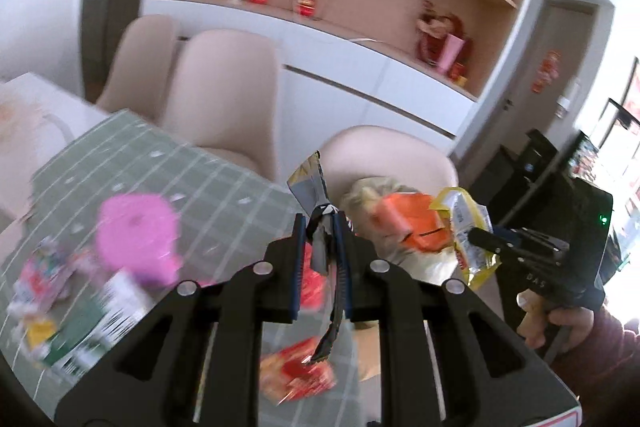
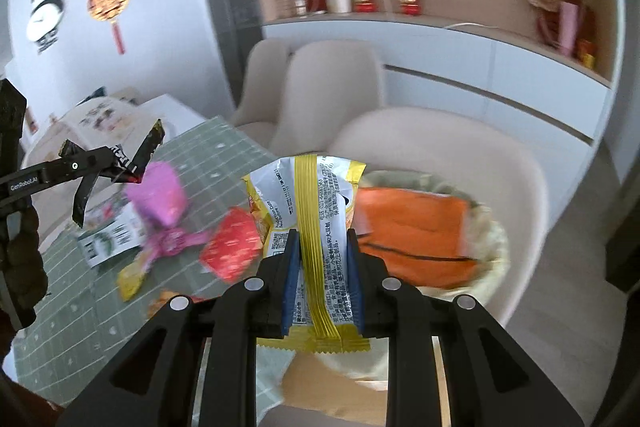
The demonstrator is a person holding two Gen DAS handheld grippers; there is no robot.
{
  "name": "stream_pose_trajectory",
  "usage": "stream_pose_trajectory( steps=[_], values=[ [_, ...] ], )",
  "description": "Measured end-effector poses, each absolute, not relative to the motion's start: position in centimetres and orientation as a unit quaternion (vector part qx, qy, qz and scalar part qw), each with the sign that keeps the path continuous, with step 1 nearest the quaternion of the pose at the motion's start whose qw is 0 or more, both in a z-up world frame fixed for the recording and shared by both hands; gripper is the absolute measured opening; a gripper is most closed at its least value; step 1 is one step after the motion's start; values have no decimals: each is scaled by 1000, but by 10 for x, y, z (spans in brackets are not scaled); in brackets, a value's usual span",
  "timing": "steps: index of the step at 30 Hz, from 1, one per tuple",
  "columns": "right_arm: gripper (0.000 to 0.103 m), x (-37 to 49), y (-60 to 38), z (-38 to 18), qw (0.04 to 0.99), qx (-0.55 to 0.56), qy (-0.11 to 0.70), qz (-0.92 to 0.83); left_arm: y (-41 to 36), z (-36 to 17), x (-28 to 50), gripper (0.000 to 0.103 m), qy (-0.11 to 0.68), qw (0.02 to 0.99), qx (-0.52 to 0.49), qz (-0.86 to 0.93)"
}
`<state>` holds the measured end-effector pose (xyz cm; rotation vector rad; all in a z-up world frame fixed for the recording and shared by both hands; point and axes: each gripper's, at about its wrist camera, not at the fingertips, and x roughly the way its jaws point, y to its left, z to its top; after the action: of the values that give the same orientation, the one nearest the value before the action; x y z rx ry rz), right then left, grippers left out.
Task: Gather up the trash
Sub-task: 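Carry both wrappers over the trash bag and release the black one from the left gripper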
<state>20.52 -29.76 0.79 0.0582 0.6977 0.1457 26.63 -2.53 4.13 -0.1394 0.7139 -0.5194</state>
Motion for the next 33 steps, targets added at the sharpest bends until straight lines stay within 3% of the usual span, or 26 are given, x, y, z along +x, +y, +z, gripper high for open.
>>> stream_pose_trajectory(
  steps=[16,23,33],
  values=[
    [22,232,-402,8,940,56,338,-4,-182,16,345,14,370,854,-59,-361],
    [22,249,-413,-4,938,42,344,-5,-217,-15,368,14,413,834,-56,-363],
    [22,264,-434,-21,934,55,353,0,-262,-70,388,14,502,800,25,-326]
  ],
)
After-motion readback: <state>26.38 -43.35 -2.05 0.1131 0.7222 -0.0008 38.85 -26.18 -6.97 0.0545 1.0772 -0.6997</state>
